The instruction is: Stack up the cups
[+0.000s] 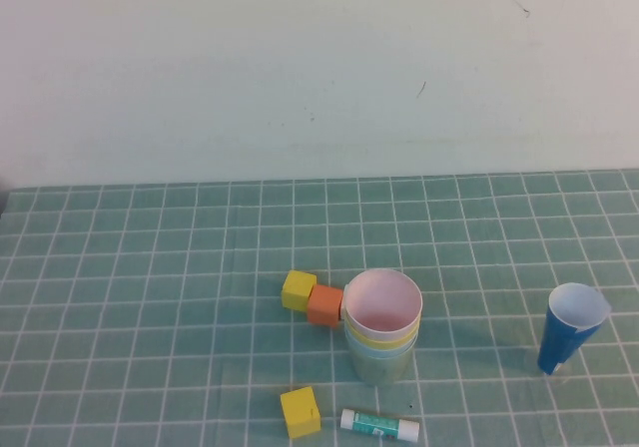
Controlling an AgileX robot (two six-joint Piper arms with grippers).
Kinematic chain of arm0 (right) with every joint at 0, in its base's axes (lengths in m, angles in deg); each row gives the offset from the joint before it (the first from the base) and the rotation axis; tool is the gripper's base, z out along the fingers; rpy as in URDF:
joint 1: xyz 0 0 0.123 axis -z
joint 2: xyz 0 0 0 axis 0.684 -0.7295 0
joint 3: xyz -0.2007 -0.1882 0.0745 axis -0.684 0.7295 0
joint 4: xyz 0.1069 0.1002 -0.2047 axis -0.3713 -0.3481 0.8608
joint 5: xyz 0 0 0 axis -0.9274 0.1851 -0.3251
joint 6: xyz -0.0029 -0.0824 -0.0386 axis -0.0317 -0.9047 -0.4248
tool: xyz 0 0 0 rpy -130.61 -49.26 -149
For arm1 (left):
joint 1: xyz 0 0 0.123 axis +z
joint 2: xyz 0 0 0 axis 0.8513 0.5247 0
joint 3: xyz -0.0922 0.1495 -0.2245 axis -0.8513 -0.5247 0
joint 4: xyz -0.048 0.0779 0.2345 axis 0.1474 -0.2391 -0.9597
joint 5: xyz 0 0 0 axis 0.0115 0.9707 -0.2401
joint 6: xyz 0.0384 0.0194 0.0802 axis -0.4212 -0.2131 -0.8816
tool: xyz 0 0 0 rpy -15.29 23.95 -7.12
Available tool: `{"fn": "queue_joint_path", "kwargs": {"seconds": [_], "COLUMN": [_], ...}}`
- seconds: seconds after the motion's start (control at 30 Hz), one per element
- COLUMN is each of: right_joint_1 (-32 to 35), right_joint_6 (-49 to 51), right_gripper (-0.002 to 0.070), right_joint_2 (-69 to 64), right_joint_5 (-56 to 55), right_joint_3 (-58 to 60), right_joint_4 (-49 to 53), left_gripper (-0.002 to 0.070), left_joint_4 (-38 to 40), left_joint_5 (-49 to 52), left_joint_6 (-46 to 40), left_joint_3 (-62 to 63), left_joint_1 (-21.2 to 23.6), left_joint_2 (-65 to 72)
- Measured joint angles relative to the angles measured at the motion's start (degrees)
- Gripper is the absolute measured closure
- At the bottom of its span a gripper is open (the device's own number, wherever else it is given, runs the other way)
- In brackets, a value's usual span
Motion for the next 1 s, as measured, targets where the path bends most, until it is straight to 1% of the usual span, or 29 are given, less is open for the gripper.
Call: {"fn": "queue_joint_path", "kwargs": {"seconds": [0.1, 0.2, 0.27, 0.33, 0.47, 0.67, 0.8, 1.0], "right_joint_1": [8.5, 16.2, 19.5, 21.2, 20.1, 13.5, 11.4, 11.3], "right_joint_6": [7.1, 10.3, 12.1, 14.1, 19.2, 26.1, 27.3, 27.3], "right_gripper": [0.0678, 0.0678, 0.0678, 0.0678, 0.0678, 0.0678, 0.0678, 0.0678], "right_joint_2": [5.9, 8.5, 8.7, 8.9, 9.0, 9.0, 9.0, 9.0], "right_joint_5": [2.0, 2.7, 3.6, 4.8, 6.6, 8.5, 8.5, 8.6], "right_joint_3": [3.4, 6.2, 6.5, 6.5, 6.5, 6.5, 6.5, 6.5], "right_joint_4": [7.4, 9.9, 10.4, 11.5, 13.6, 16.4, 17.1, 15.7], "left_gripper": [0.0676, 0.0676, 0.0676, 0.0676, 0.0676, 0.0676, 0.0676, 0.0676], "left_joint_4": [0.0, 0.0, 0.0, 0.0, 0.0, 0.0, 0.0, 0.0], "left_joint_5": [0.0, 0.0, -0.1, -0.1, -0.1, -0.1, -0.1, -0.1], "left_joint_6": [0.0, 0.0, 0.0, 0.0, 0.0, 0.0, 0.0, 0.0], "left_joint_3": [0.0, 0.0, 0.0, 0.0, 0.0, 0.0, 0.0, 0.0], "left_joint_1": [0.0, 0.0, 0.0, 0.0, 0.0, 0.0, 0.0, 0.0], "left_joint_2": [0.0, 0.0, 0.0, 0.0, 0.0, 0.0, 0.0, 0.0]}}
